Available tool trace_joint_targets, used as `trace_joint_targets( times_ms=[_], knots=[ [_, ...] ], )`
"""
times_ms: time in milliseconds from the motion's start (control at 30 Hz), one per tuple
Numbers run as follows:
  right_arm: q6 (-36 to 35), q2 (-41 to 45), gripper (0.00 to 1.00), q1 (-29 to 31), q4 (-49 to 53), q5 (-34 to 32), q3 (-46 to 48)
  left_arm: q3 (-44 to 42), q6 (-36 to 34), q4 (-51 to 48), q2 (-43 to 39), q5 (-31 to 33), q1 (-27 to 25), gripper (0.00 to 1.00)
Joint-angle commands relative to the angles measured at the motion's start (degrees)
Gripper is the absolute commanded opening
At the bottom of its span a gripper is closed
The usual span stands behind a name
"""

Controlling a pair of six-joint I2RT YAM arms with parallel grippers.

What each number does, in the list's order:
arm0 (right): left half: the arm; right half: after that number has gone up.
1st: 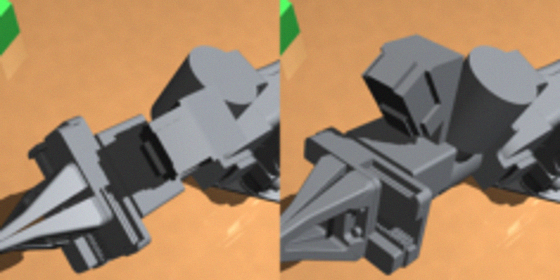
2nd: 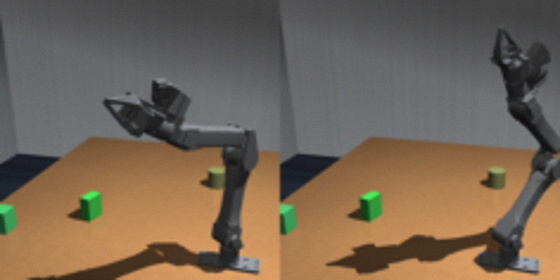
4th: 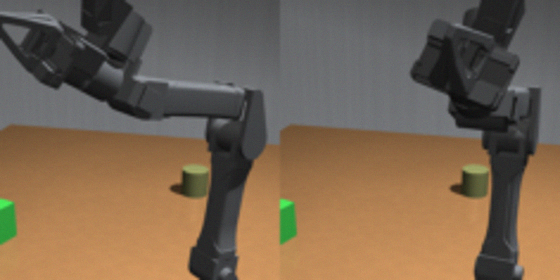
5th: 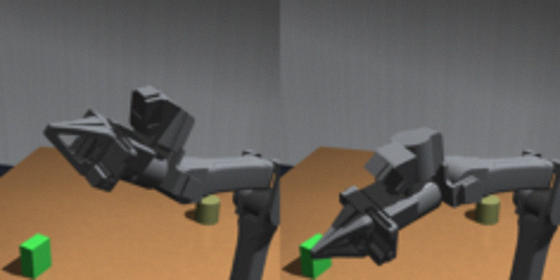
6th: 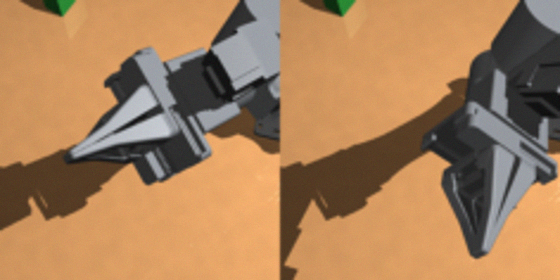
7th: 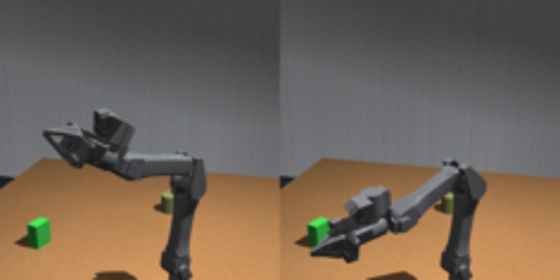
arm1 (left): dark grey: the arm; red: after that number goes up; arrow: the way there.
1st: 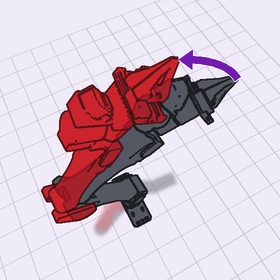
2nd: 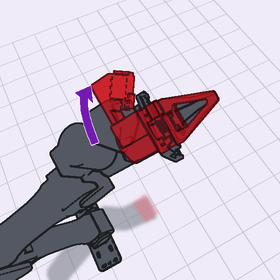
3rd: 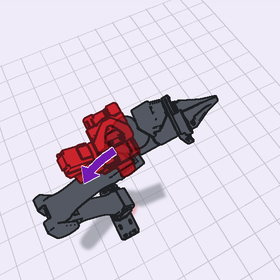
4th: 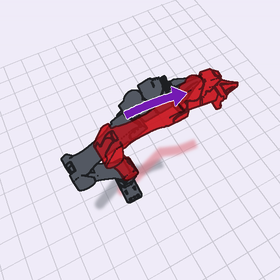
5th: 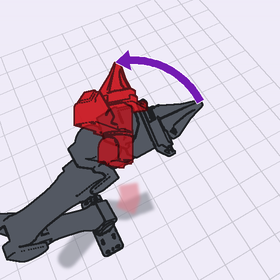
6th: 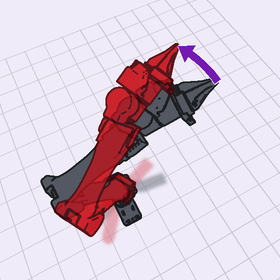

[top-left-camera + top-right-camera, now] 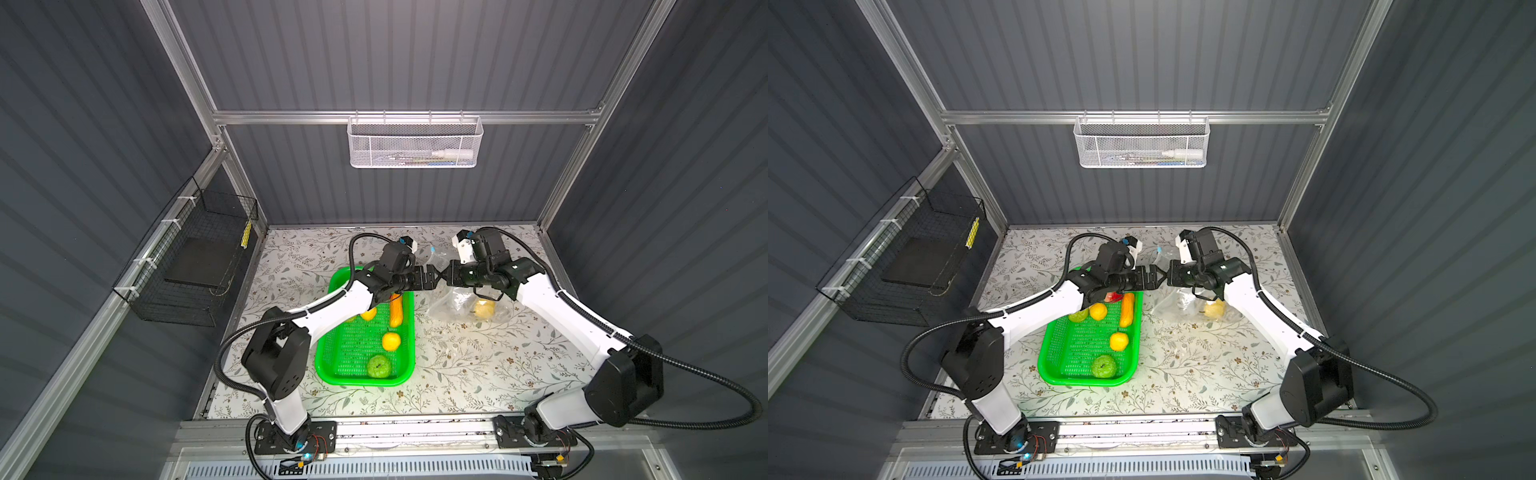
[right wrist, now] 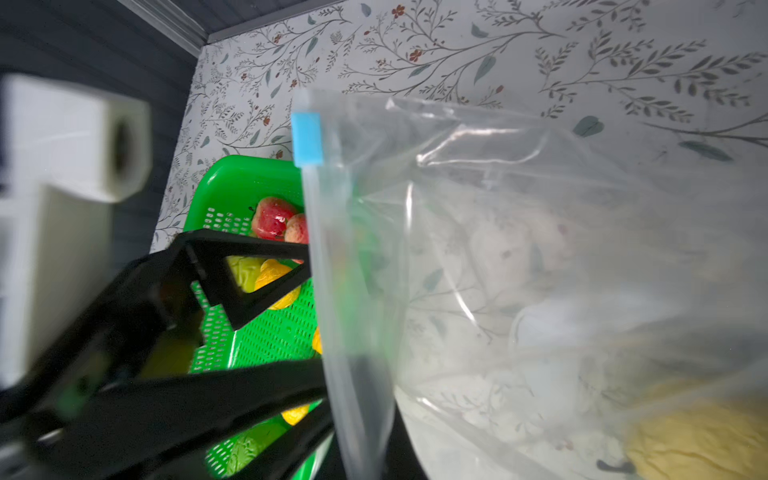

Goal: Place the food in the zip-top bag and seal the zipper
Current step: 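Move the left gripper back into the green basket over the orange mango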

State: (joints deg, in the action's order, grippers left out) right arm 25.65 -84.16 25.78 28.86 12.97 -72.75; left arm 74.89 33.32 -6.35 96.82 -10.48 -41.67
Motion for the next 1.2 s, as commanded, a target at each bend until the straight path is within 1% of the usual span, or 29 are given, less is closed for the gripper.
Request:
trace_joint_targets(
  times_ms=[0, 133, 233, 433, 500, 567, 667, 767, 833, 933, 1167],
  knots=[
    [0.62, -0.39, 0.09, 0.07, 0.03, -2.93, 0.40, -0.92, -5.42, -2.40, -7.04, -5.30, 0.04, 0.99],
    [0.86, -0.71, 0.08, -0.03, 0.20, -3.95, 0.49, -2.67, -10.57, -9.98, -12.17, -1.57, 0.60, 0.99],
    [0.89, -0.74, 0.08, -0.06, 0.23, -4.31, 0.41, -4.63, -11.70, -14.01, -14.23, 2.83, 1.19, 0.99],
    [0.74, -0.36, 0.08, -0.15, 0.24, -4.53, 0.14, -9.16, -8.67, -15.53, -14.72, 10.33, 1.58, 0.98],
    [0.53, -0.05, 0.08, -0.10, 0.26, -4.67, 0.15, -10.04, -7.65, -15.49, -13.97, 12.60, 1.59, 0.95],
    [0.39, 0.21, 0.08, -0.12, 0.26, -4.80, 0.20, -10.78, -6.28, -15.49, -12.70, 14.65, 1.67, 0.89],
    [0.19, 0.49, 0.08, -0.13, 0.32, -4.97, 0.24, -11.98, -4.66, -14.28, -10.74, 15.61, 1.68, 0.81],
    [0.12, 0.66, 0.08, -0.11, 0.19, -5.06, 0.35, -12.75, -3.10, -12.92, -8.21, 15.70, 1.68, 0.71],
    [0.17, 0.67, 0.08, -0.11, 0.18, -5.06, 0.37, -12.82, -2.74, -12.09, -6.23, 15.99, 1.68, 0.67],
    [0.10, 0.74, 0.08, -0.14, 0.19, -4.88, 0.44, -12.27, -2.32, -10.99, -3.35, 16.39, 1.69, 0.65],
    [-0.18, 1.28, 0.08, -0.12, 0.04, -5.30, 1.41, -9.79, -2.61, -9.84, 3.17, 16.28, 1.68, 0.63]
  ],
)
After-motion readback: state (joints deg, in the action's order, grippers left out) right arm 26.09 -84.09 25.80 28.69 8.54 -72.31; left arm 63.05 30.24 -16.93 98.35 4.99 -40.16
